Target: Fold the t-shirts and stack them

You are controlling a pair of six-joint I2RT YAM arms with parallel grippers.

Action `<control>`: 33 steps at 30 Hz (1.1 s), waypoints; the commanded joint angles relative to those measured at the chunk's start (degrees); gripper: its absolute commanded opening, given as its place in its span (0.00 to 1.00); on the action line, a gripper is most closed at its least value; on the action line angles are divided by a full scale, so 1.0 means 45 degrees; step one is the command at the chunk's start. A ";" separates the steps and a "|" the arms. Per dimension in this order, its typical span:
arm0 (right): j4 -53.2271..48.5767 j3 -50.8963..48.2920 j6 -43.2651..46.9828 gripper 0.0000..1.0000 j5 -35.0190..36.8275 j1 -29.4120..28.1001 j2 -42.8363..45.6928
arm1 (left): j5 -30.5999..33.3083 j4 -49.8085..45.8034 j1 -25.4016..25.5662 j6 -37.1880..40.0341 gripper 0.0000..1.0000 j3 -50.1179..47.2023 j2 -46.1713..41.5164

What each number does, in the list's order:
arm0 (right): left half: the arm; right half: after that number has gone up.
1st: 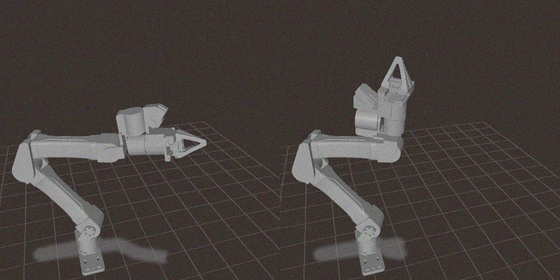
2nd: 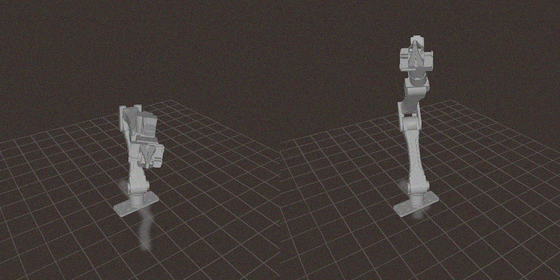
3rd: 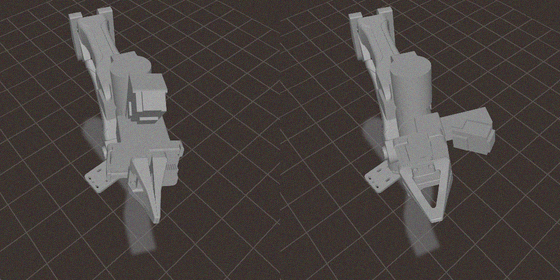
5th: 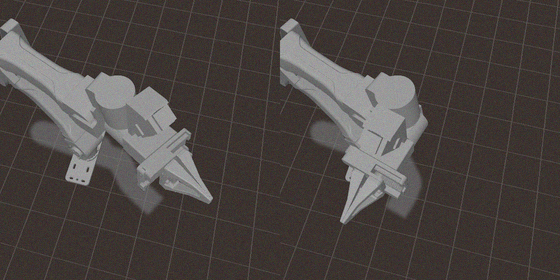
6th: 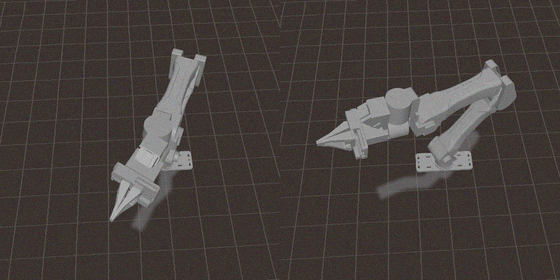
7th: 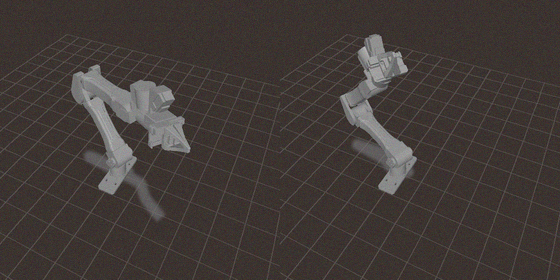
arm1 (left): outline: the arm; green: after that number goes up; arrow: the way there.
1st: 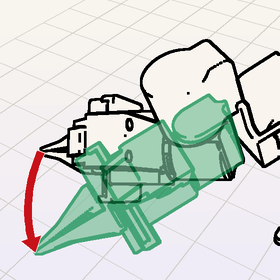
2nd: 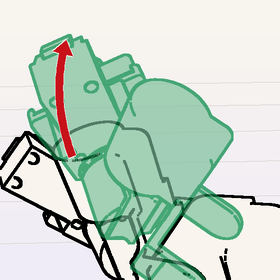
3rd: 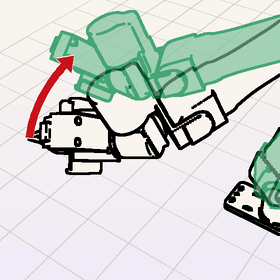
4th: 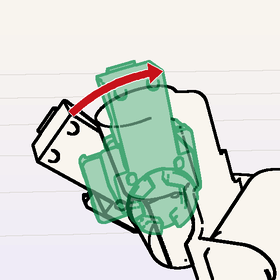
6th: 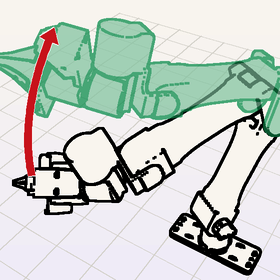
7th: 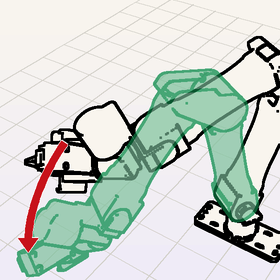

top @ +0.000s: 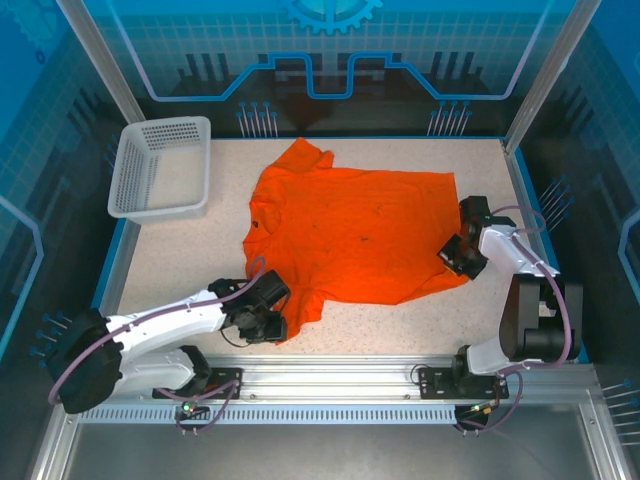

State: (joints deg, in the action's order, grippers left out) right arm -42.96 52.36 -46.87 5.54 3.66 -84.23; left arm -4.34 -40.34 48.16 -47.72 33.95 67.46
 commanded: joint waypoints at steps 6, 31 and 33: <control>-0.0175 0.0025 0.0216 0.00 -0.0138 -0.0198 0.0163 | -0.0019 -0.0025 0.0574 -0.0204 0.41 0.0228 0.1038; -0.0107 0.0171 0.0299 0.00 -0.0163 -0.0211 -0.0151 | 0.1282 -0.0177 0.1014 0.0137 0.31 0.1048 0.2855; -0.0087 0.0181 0.0289 0.00 -0.0194 -0.0209 -0.0187 | 0.1324 -0.0177 0.1033 0.0141 0.28 0.1029 0.2951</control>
State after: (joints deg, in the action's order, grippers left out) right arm -42.76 52.38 -46.22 5.37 3.62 -84.38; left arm -0.93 -41.76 52.40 -47.88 37.85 79.44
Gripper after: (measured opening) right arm 0.047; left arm 0.289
